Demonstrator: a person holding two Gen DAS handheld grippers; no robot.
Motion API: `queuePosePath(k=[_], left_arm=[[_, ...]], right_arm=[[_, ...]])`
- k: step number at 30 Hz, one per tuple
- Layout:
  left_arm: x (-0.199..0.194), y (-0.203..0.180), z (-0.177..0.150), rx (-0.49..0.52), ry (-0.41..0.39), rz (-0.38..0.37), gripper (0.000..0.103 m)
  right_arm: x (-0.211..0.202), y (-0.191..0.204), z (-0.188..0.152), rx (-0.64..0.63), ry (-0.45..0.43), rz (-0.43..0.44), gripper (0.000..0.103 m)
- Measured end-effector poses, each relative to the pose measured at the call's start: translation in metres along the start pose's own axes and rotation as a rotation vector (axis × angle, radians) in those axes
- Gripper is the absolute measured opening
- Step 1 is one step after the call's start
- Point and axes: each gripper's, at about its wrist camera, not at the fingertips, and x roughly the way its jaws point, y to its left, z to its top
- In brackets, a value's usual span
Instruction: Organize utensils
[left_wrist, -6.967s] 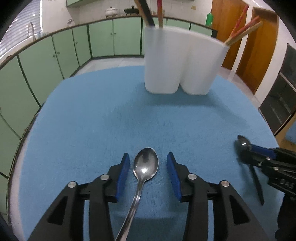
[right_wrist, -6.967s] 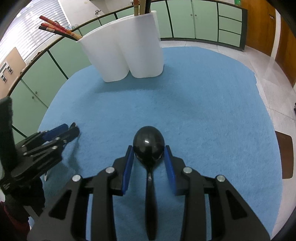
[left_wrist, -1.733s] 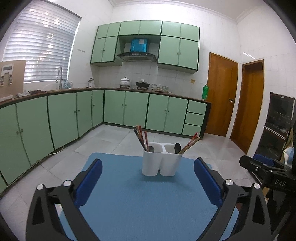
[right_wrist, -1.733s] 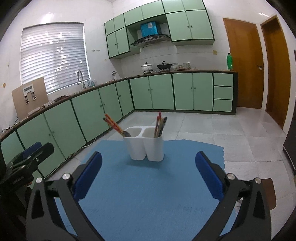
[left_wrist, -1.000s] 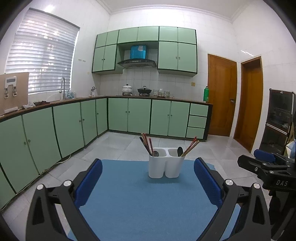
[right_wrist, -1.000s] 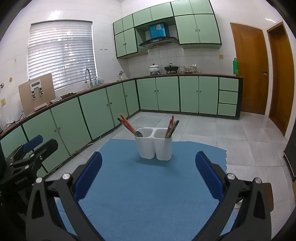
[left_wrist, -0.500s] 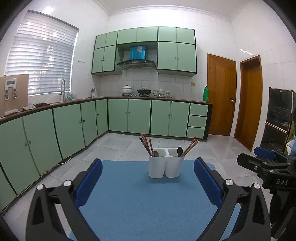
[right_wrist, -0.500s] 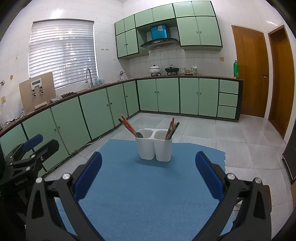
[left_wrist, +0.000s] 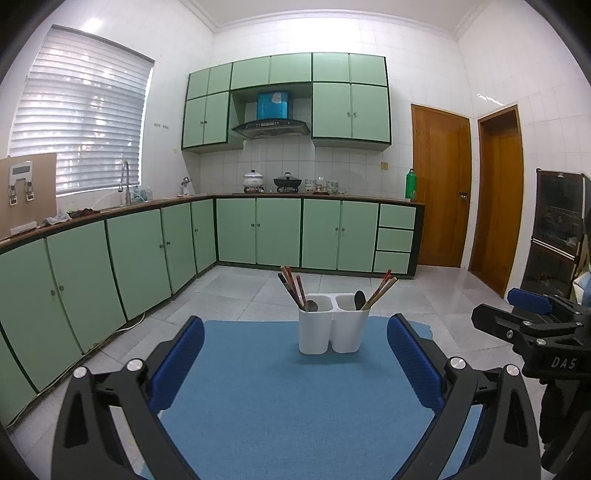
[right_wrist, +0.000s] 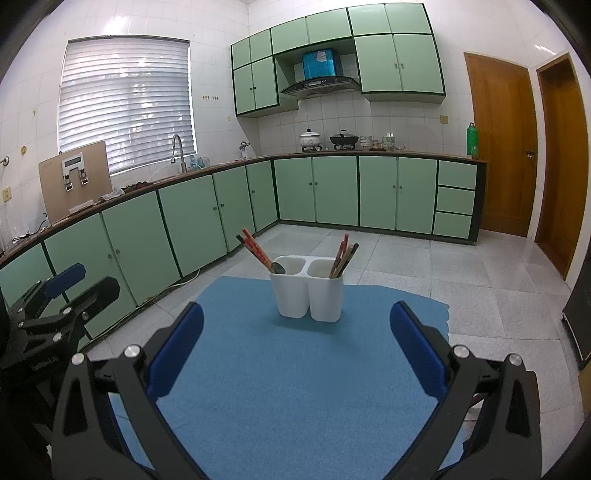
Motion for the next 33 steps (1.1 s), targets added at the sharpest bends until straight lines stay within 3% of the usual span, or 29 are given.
queuePosePath(k=[33], left_arm=[[-0.0016,-0.0016,0.001,0.001,-0.001,0.002,0.097]], right_arm=[[-0.0011,-0.0008,-0.0007,-0.004,-0.002,0.002,0.098]])
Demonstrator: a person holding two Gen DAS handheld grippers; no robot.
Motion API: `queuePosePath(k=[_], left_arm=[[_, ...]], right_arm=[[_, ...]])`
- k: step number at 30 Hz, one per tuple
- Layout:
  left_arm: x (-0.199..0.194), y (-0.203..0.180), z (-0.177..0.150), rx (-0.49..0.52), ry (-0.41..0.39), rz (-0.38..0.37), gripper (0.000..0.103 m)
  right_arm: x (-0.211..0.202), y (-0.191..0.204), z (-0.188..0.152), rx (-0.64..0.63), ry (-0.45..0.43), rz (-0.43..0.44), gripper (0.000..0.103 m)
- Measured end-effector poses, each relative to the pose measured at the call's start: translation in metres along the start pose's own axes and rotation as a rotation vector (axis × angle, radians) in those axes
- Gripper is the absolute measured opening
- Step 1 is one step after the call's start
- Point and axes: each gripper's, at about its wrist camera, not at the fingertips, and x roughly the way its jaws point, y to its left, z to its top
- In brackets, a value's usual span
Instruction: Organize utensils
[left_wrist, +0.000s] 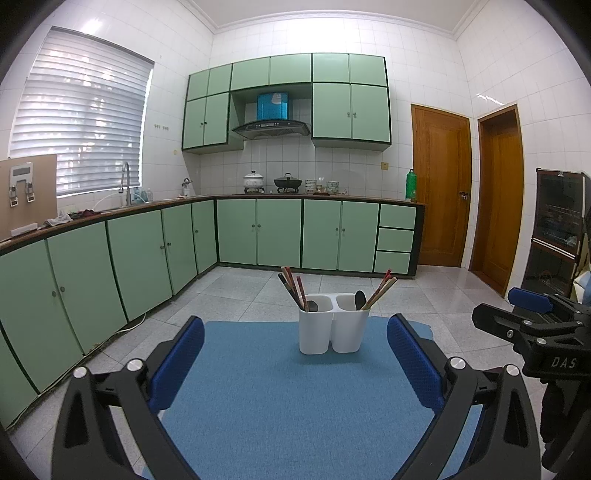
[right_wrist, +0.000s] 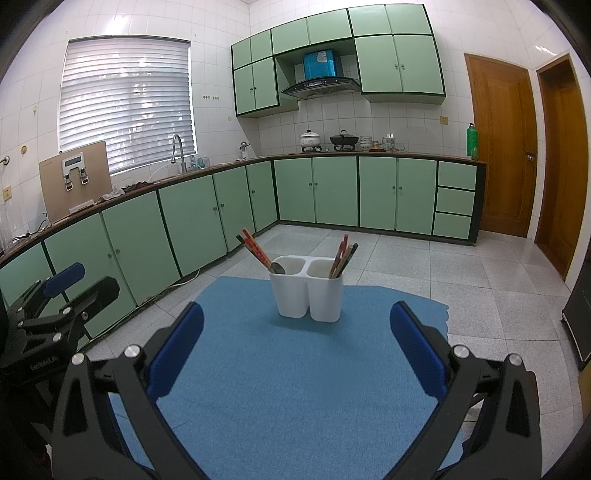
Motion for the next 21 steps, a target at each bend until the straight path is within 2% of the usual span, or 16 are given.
queuePosePath(k=[21], left_arm=[[-0.0001,-0.0021,0.0,0.001,0.0,0.0,0.097]], right_arm=[[0.0003,-0.0028,-0.0002,-0.001,0.004,0.001,0.098]])
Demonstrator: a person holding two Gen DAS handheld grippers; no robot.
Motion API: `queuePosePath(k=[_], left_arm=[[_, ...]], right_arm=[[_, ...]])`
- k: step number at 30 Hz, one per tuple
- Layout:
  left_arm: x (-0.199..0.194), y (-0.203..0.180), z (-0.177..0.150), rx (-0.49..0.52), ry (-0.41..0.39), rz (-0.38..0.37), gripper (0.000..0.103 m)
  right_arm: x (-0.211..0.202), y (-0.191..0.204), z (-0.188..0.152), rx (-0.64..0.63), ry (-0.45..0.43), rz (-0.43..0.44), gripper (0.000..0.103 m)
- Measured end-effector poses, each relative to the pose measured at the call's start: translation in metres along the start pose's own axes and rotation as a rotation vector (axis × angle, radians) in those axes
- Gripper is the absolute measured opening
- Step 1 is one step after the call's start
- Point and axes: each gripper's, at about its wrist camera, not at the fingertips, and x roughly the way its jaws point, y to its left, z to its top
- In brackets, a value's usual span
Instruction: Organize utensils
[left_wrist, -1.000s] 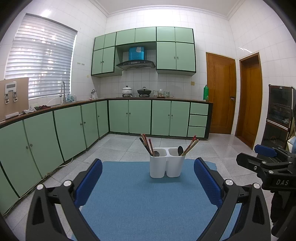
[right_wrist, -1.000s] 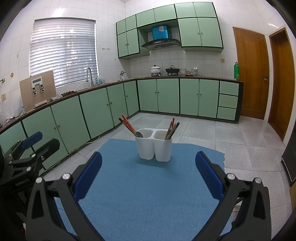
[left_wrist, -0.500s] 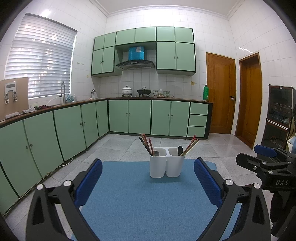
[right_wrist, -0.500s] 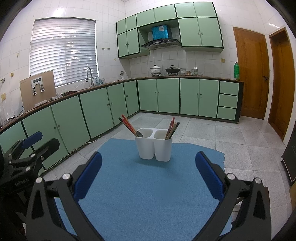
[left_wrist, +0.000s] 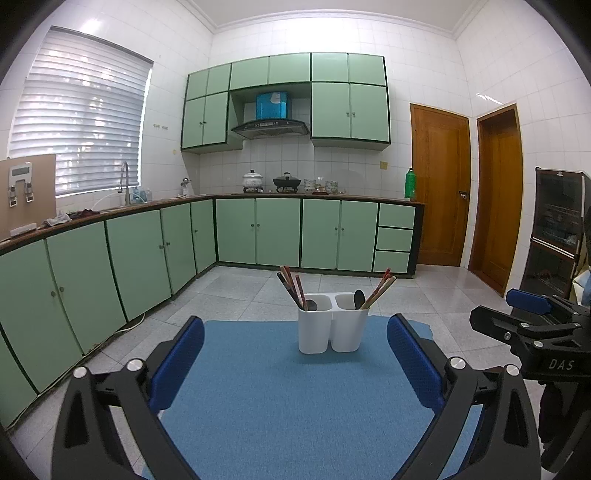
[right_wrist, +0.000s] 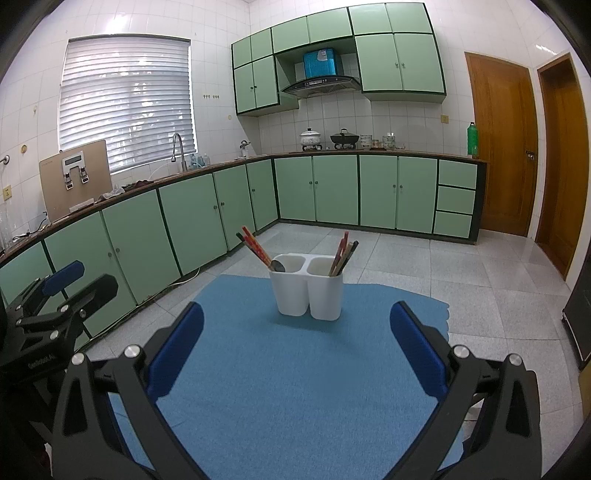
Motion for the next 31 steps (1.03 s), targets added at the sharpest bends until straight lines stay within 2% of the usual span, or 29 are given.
queuePosePath(k=[31], left_arm=[[0.0041,0.0039,-0.0033,-0.005,0.01,-0.015,0.097]], right_arm=[[0.0063,-0.003,-0.0043,-0.006,0.01,0.0,0.098]])
